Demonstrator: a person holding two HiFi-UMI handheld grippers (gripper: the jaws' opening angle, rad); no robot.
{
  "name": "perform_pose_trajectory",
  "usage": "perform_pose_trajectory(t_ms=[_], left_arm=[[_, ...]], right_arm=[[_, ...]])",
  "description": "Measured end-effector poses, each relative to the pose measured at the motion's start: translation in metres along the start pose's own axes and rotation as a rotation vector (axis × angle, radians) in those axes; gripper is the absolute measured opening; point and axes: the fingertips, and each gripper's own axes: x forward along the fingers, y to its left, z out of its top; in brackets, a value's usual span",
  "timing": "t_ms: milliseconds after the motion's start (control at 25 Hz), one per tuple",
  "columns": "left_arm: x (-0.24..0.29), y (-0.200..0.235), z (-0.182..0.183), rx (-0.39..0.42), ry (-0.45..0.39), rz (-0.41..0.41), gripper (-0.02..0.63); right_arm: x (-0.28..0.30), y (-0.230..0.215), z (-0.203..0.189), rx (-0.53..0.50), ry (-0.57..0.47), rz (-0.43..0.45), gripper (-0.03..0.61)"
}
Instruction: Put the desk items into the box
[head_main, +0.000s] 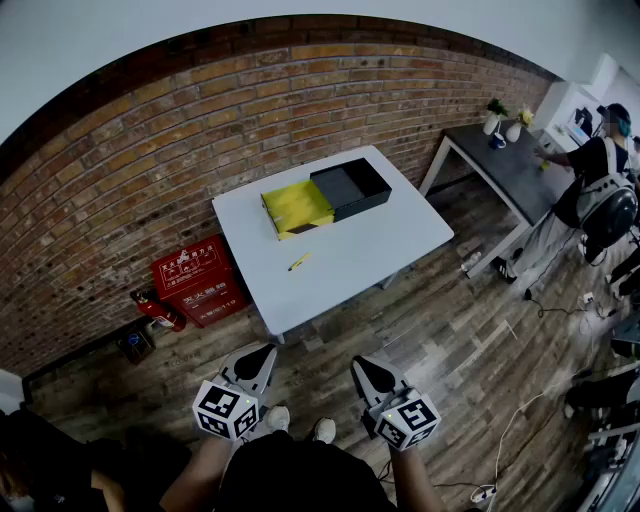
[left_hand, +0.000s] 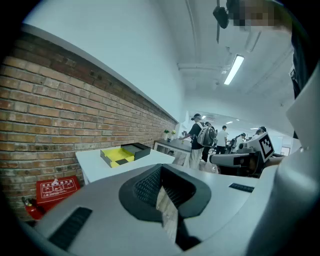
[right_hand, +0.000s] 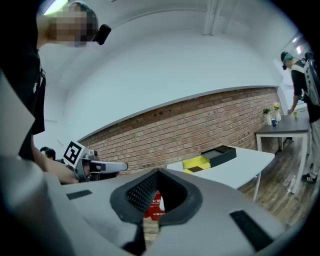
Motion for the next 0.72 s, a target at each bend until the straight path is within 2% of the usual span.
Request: perform_pose_trajectory(t_ms=[280,520,720], left_arm=[[-0.012,0.010,-0.006,-0.021,0.006,0.015,0.014],[-0.014,0.026,-0.003,-0.014,0.003,0.000,0.014],[-0.013,0.037,0.000,-0.023,-0.006,-0.020,0.014]], right_arm=[[-0.002,0.005,0.000,-0.006,0.002,-0.022,0.021],[0.004,0.009,-0.002,-0.002,0.004,-0.044,0.021],[0.018,0.016,-0.003,0.012,0.007,-0.029,0.023]])
